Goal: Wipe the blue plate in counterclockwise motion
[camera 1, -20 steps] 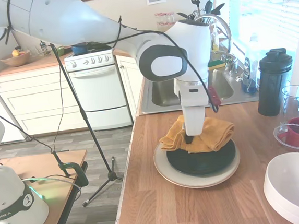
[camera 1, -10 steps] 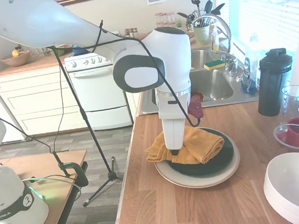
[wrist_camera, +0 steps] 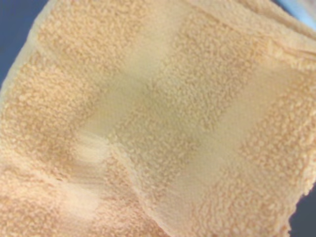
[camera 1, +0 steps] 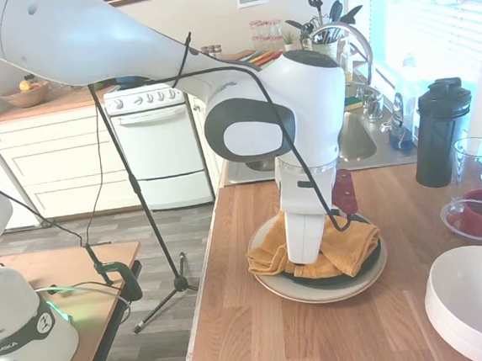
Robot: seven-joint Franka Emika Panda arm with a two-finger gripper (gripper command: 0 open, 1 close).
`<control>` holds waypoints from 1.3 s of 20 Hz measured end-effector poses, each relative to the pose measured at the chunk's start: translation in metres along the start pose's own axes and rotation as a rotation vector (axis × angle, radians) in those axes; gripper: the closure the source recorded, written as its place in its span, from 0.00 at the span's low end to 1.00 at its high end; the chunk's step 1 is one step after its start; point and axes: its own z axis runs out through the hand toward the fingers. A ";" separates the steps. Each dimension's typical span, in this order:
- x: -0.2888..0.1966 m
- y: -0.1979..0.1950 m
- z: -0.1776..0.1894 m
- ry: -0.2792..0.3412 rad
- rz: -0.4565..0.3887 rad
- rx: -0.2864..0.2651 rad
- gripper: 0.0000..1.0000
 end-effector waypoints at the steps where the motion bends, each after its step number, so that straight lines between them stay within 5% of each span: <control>1: 0.000 -0.001 -0.001 0.001 -0.001 0.001 1.00; 9: 0.016 0.014 -0.022 0.007 0.003 0.038 1.00; 16: 0.042 0.065 -0.054 0.009 0.051 0.083 1.00; 26: 0.104 0.130 -0.030 -0.058 0.138 0.096 1.00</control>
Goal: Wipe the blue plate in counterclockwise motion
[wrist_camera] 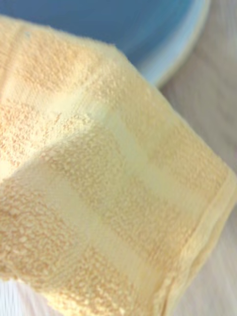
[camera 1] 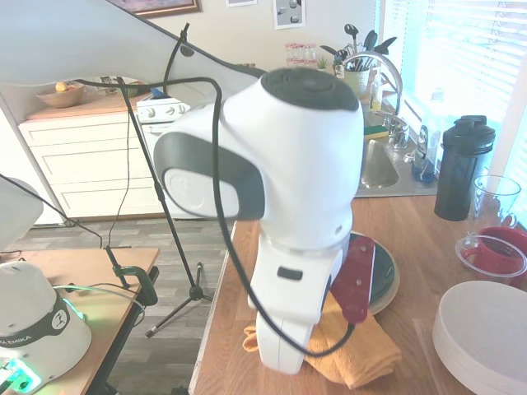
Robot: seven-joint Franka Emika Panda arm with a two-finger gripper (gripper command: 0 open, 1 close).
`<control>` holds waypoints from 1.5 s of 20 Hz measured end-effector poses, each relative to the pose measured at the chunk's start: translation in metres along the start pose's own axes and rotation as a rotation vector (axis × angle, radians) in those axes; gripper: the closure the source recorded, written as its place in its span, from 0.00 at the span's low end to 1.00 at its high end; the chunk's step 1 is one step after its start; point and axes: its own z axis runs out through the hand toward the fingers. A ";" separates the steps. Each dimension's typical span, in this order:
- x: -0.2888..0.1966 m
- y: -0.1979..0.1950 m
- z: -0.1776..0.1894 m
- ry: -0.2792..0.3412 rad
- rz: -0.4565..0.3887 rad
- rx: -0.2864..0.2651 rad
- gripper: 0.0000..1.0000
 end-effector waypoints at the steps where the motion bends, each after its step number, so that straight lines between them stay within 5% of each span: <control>1: 0.007 0.004 0.005 -0.008 0.007 -0.003 1.00; 13: 0.089 0.036 0.040 -0.077 0.084 -0.005 1.00; 21: 0.106 0.039 0.034 -0.049 0.080 -0.013 1.00; 22: 0.103 0.035 0.034 -0.036 0.063 -0.021 0.00; 30: 0.084 0.019 0.034 0.014 0.001 -0.043 0.00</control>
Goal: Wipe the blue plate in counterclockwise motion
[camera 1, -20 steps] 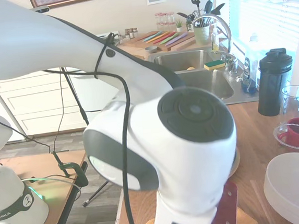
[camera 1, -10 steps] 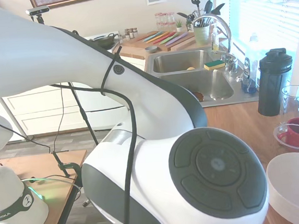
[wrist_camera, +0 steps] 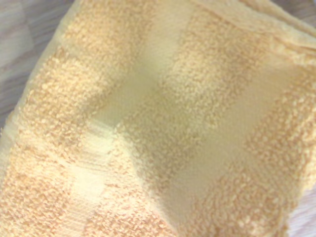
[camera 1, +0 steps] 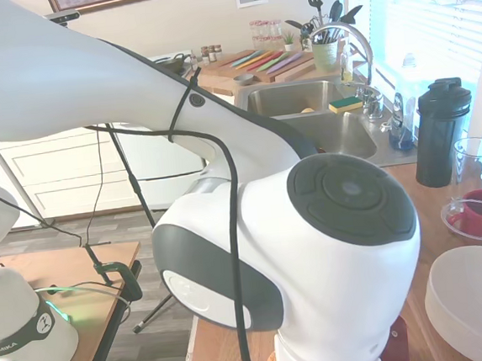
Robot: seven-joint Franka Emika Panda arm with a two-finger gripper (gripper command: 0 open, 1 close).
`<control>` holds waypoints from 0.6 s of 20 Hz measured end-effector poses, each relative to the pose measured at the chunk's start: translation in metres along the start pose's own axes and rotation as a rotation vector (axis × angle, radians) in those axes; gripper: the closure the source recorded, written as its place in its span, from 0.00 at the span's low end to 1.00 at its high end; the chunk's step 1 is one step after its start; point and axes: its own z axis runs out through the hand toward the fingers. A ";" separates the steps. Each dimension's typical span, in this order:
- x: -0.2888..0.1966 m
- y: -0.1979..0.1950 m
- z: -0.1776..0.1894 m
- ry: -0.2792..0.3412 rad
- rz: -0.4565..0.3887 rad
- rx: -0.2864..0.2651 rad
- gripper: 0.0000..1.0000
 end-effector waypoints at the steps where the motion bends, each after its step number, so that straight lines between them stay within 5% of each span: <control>1: 0.000 0.000 0.000 0.002 0.000 0.001 0.00; 12: -0.002 0.003 -0.004 0.008 -0.002 0.004 0.00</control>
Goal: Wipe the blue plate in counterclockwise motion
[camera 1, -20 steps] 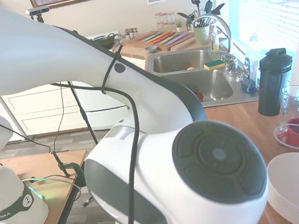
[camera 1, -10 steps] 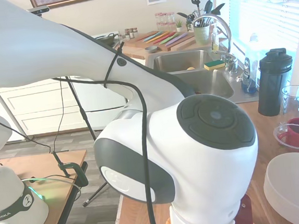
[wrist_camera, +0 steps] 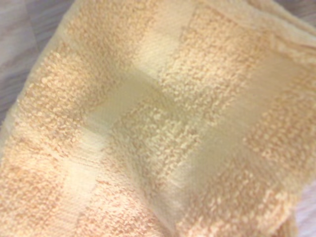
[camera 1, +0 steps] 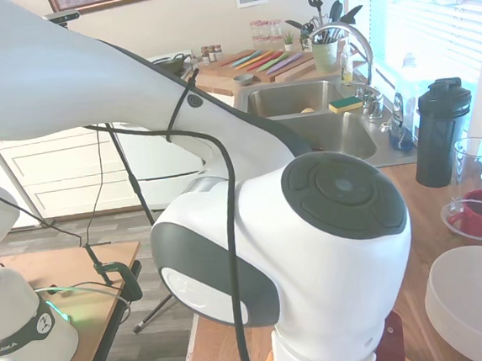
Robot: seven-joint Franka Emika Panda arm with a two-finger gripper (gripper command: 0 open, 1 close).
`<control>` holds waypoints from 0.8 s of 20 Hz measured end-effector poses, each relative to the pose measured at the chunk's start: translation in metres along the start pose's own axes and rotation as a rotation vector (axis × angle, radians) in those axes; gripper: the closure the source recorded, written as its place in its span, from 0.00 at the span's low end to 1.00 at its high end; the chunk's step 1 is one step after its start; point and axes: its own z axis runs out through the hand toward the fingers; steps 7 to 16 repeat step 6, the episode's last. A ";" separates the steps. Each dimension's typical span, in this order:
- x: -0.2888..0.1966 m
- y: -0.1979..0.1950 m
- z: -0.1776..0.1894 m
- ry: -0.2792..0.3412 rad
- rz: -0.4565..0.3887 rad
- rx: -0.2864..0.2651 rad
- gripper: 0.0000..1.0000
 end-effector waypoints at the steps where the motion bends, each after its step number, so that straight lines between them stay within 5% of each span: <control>1: -0.001 0.002 -0.003 0.004 0.000 0.003 0.00; 6: -0.006 0.020 -0.033 0.035 0.004 0.028 0.00; 16: -0.006 0.020 -0.033 0.035 0.004 0.028 0.00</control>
